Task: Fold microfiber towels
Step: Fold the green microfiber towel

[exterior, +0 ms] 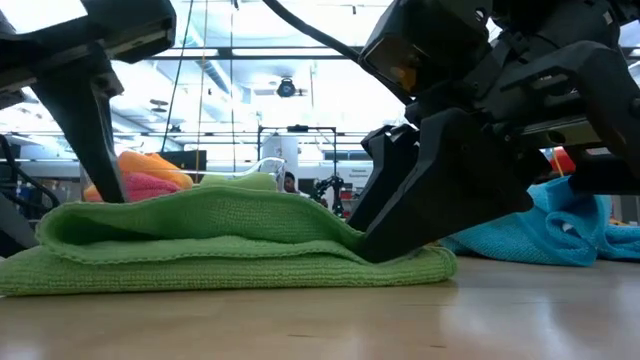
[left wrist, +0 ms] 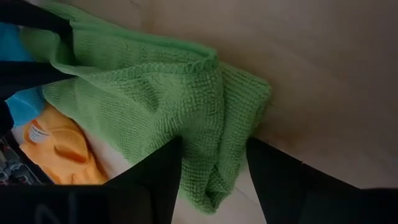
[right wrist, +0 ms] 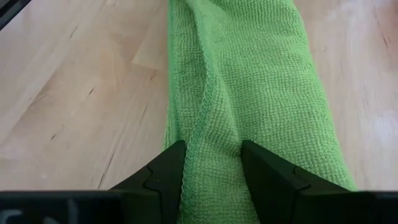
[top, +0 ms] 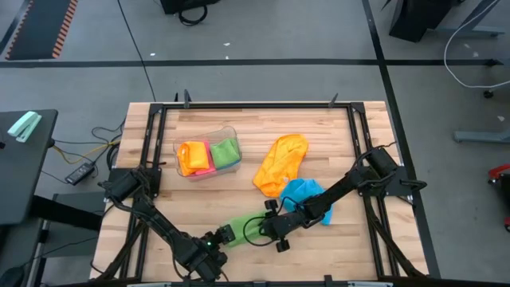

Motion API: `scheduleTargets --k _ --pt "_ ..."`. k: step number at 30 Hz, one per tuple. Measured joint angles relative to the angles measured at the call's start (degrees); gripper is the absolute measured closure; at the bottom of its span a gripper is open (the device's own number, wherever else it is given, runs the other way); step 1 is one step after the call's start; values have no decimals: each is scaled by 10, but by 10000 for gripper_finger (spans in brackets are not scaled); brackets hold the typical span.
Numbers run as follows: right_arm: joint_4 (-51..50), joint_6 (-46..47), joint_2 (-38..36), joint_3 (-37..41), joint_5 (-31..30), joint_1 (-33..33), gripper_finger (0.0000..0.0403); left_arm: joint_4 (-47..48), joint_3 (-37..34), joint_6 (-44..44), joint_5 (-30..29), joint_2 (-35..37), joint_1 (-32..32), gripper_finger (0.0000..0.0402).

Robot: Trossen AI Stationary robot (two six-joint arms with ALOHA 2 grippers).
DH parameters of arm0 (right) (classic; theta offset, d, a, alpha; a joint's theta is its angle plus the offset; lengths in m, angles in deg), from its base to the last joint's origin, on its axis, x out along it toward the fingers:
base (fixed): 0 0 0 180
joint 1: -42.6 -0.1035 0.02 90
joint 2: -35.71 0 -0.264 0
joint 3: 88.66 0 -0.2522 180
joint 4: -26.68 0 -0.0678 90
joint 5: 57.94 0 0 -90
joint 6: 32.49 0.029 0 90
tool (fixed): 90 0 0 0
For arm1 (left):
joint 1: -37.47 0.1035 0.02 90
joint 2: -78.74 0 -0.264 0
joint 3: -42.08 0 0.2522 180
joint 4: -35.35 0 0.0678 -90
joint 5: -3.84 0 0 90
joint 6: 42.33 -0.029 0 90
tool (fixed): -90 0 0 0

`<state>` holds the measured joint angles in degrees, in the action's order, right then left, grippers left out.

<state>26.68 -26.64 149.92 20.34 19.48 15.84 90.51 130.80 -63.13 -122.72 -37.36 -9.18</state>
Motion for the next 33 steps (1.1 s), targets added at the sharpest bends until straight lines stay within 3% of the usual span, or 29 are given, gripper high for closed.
scheduleTargets --k 4,11,19,24,31,33 --pt "1 1 0 0 0 0 235 0 0 8 -45 2 -6 217" --pt "5 2 0 0 -2 0 235 -11 -28 8 -28 2 -4 201" --pt "8 2 -1 -1 -2 0 235 -82 -60 -32 -56 6 -5 194" --pt "8 2 -1 -1 -2 0 235 -89 -60 -11 -51 4 -4 247" --pt "7 10 -2 -1 9 -1 235 -97 -61 11 -37 2 -6 378" --pt "1 14 -7 -1 10 -3 235 -99 -61 10 -35 2 -8 387"
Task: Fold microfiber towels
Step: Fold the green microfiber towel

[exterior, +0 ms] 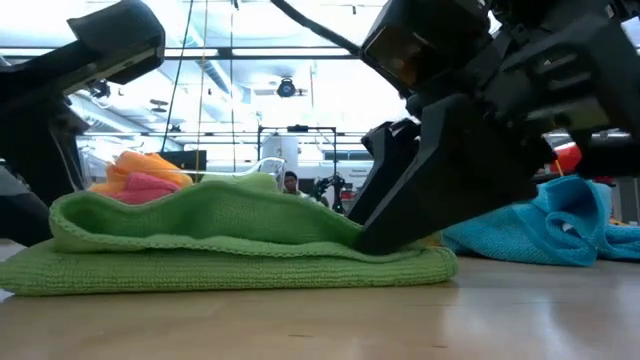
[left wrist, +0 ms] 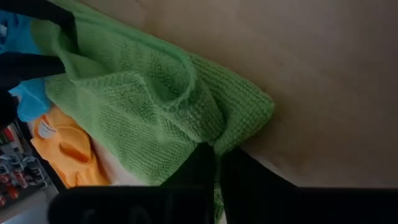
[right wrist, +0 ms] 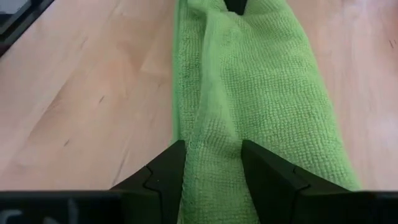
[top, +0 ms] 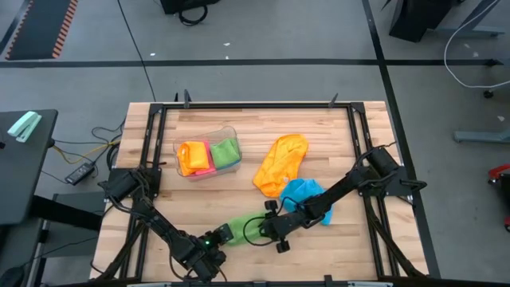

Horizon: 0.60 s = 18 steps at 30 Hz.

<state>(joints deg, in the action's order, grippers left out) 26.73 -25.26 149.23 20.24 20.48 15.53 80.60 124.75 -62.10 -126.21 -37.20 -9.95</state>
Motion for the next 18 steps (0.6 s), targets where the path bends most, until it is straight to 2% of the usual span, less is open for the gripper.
scheduleTargets --k 4,7,10,18 --pt "-24 20 -32 0 1 -11 235 -3 5 14 4 0 -3 371" --pt "-12 27 -59 -1 -8 -25 235 -1 14 14 6 2 -11 376" --pt "16 15 -64 -1 -30 -34 235 7 26 3 28 11 -20 389" --pt "166 -33 -17 0 -66 -19 235 10 58 12 82 19 -9 384"
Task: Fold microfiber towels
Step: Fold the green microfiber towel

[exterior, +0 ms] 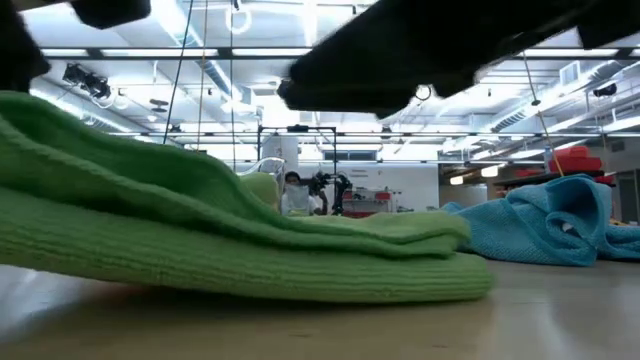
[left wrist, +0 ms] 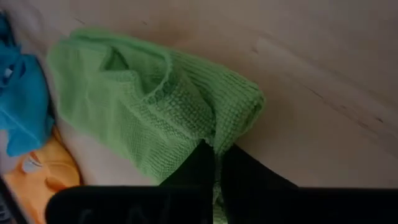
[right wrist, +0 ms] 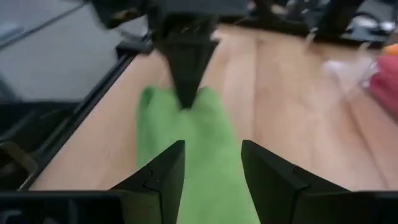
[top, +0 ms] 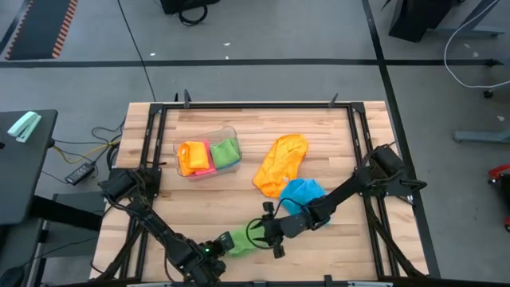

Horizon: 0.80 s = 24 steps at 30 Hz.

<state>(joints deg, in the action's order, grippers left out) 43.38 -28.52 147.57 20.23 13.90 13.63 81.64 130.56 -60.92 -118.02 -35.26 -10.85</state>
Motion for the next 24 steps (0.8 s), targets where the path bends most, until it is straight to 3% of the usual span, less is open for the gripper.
scheduleTargets --k 6,9,17,24 --pt "22 3 38 -8 -4 13 235 13 19 10 37 0 17 389" --pt "17 3 57 -29 23 14 235 25 20 10 38 0 23 376" --pt "-123 4 131 -129 59 16 253 37 20 -11 37 0 26 390" --pt "-124 32 166 -156 87 30 263 49 46 -28 9 0 26 373"
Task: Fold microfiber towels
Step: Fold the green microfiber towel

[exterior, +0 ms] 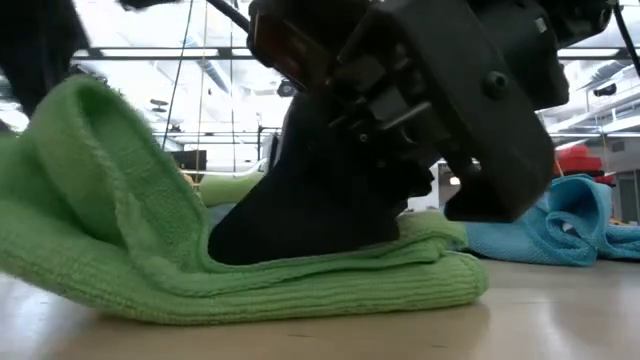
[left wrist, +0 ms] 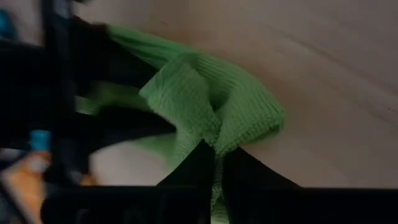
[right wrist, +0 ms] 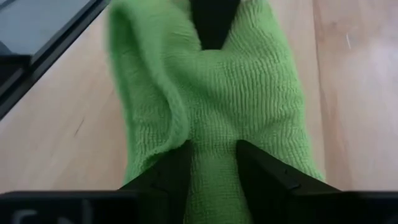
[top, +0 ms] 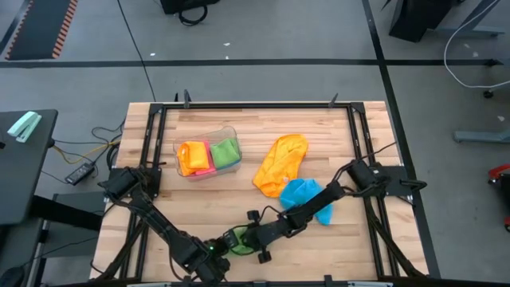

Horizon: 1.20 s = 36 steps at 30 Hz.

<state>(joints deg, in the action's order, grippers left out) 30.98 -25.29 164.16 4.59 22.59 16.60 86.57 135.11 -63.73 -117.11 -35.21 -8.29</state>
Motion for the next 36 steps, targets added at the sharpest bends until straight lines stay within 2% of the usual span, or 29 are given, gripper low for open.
scheduleTargets --k 7,16,22,30,36 --pt "4 1 1 1 8 1 265 -14 15 -33 -25 1 22 389" --pt "12 -1 2 2 7 0 265 -62 15 -33 -20 -2 61 373" --pt "4 -5 -4 3 7 -4 265 -60 12 -19 -10 -2 59 386" --pt "-37 3 -27 4 7 -8 265 -55 12 -18 -9 -2 42 370" --pt "-56 4 -47 5 -3 -13 265 -45 11 -18 -9 -2 41 384"
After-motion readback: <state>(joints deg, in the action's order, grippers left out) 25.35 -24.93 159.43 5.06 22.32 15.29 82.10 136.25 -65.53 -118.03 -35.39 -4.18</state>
